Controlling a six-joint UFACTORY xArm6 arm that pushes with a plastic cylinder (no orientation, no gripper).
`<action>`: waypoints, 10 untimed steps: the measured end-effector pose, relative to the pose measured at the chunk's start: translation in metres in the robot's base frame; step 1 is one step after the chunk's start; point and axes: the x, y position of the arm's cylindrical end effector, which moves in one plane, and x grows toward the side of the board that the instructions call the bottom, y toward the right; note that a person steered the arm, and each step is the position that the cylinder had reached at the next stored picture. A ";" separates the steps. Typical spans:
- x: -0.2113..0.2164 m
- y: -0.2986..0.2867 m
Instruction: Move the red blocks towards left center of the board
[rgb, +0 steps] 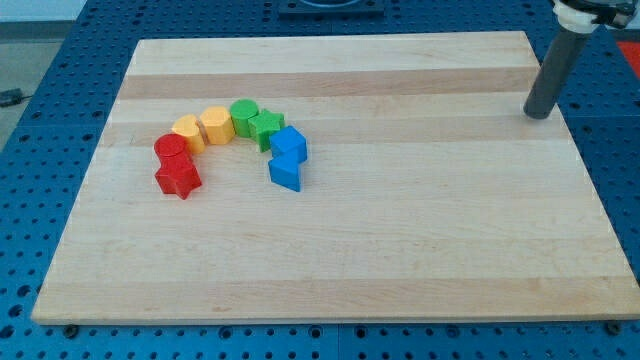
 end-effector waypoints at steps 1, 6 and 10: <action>0.047 -0.003; 0.154 -0.357; 0.096 -0.476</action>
